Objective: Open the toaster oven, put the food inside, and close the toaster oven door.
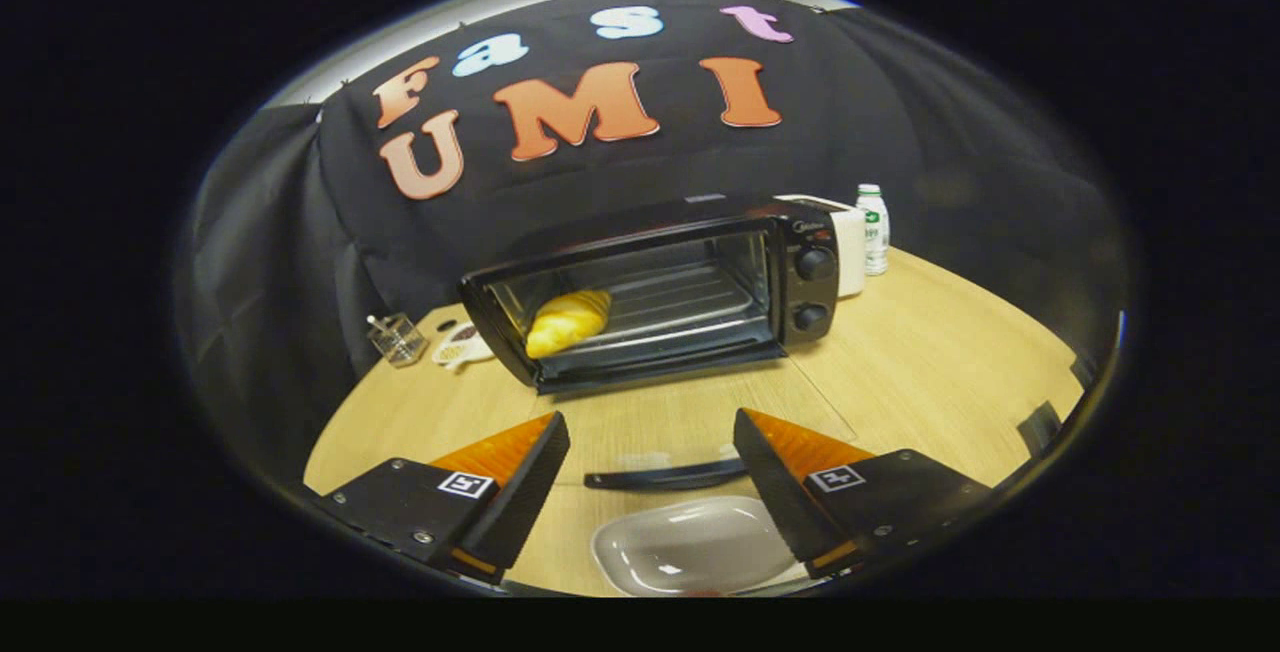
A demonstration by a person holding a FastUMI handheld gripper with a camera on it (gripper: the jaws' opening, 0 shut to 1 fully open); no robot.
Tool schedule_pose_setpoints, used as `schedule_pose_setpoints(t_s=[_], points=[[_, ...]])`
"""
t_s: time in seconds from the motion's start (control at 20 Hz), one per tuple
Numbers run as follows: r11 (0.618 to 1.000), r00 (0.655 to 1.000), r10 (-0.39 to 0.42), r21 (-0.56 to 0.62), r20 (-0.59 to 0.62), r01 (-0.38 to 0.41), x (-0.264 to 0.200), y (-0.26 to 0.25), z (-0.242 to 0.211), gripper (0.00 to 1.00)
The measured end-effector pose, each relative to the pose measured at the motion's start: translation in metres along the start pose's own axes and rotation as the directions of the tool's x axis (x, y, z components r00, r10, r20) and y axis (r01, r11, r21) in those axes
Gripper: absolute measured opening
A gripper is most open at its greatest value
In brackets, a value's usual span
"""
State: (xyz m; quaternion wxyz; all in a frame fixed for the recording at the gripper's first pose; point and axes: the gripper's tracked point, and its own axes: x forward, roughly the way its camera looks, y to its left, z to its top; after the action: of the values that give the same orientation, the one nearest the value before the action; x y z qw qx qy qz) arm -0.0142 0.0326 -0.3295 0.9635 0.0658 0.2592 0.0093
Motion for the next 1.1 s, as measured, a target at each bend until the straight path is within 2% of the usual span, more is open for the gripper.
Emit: schedule_pose_setpoints(t_s=[0.2,0.55,0.95,1.1], points=[[0.994,0.994,-0.072,-0.091,-0.079,0.065,-0.004,-0.017,-0.038,0.99],[0.982,0.972,-0.128,-0.16,-0.197,0.097,0.002,-0.03,-0.07,0.99],[0.978,0.961,-0.113,-0.199,-0.254,0.062,0.024,-0.022,-0.074,0.99],[0.982,0.962,-0.1,-0.179,-0.255,0.055,0.023,-0.021,-0.07,0.99]])
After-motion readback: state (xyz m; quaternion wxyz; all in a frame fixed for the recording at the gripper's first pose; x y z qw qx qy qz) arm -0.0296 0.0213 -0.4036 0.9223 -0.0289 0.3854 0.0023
